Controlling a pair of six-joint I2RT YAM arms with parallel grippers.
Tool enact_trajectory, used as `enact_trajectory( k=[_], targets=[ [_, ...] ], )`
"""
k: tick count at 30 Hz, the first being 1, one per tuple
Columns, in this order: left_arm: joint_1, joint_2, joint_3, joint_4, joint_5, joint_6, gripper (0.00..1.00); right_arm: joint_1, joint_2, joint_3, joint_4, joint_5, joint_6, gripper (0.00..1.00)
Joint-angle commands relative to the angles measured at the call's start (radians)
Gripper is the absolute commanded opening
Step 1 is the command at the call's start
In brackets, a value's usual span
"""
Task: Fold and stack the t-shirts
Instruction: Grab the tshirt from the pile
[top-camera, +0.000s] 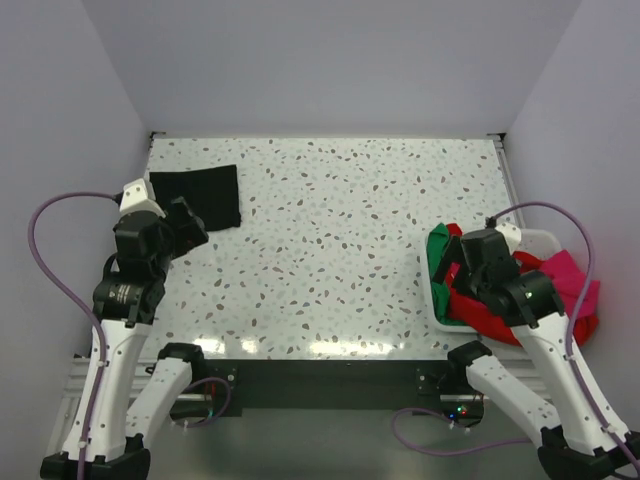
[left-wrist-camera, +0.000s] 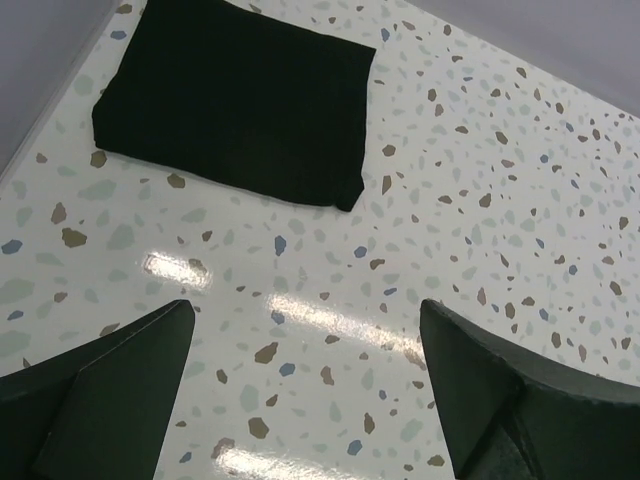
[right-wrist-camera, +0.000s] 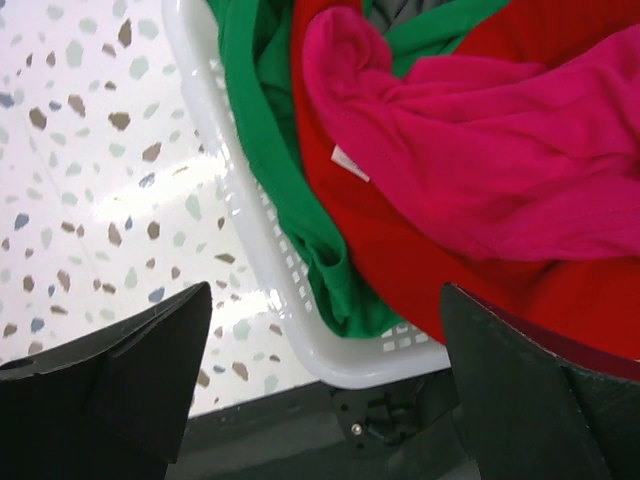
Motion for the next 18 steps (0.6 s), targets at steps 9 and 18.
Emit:
enact_trajectory(
  k=[9,18],
  targets=[
    [0.001,0.077,0.055,0.181,-0.017,0.054,1.00,-0.014,0.116,-0.058,0.205,0.215,0.075,0.99],
    [0.001,0.142,0.062,0.137,-0.044,0.041,1.00,-0.164,0.243,-0.084,0.340,0.097,0.056,0.85]
  ],
)
